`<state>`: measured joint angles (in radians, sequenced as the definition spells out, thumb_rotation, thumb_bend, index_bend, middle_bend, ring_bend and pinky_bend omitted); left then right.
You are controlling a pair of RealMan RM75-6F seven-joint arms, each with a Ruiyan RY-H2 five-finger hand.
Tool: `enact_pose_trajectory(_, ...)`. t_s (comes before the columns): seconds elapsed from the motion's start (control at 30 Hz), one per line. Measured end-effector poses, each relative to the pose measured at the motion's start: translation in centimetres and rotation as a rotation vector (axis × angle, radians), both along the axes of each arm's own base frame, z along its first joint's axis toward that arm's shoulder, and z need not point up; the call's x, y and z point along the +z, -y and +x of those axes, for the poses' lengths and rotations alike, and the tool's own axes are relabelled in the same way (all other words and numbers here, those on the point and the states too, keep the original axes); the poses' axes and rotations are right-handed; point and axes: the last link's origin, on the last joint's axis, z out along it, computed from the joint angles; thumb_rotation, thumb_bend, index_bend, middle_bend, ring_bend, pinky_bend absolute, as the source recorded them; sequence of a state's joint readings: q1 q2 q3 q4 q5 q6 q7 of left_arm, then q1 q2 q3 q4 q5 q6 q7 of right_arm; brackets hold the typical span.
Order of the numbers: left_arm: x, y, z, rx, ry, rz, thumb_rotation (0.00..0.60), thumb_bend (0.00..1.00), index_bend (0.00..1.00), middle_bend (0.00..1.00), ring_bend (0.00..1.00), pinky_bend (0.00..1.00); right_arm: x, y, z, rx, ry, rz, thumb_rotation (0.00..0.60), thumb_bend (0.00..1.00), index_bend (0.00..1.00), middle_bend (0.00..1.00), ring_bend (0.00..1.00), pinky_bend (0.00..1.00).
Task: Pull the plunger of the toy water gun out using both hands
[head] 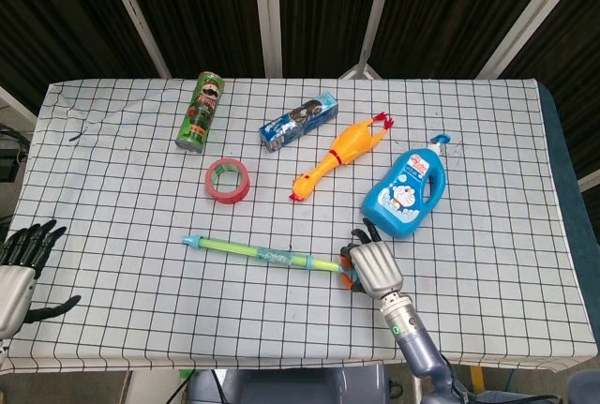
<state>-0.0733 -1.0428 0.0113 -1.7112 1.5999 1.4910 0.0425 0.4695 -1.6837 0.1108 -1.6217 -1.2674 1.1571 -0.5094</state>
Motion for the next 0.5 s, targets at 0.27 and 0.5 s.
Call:
enact_pose_trajectory(0.27,-1.0,-4.6,2.3,-0.058,-0.148,-0.114,0.6,0.21,0.27,0.26,0.01,0.01,0.1,-0.1,0.2,0.009,0.005,0.005,0.6,0.38,0.65,0.6,0.22,0.0)
enact_pose_trajectory(0.5,-2.8,-9.2,4.9,-0.146,-0.307,-0.182,0.6,0.22,0.33,0.31,0.02,0.02,0.1,-0.2,0.3,0.016,-0.004,0.014,0.6,0.38,0.65,0.6,0.22,0.0)
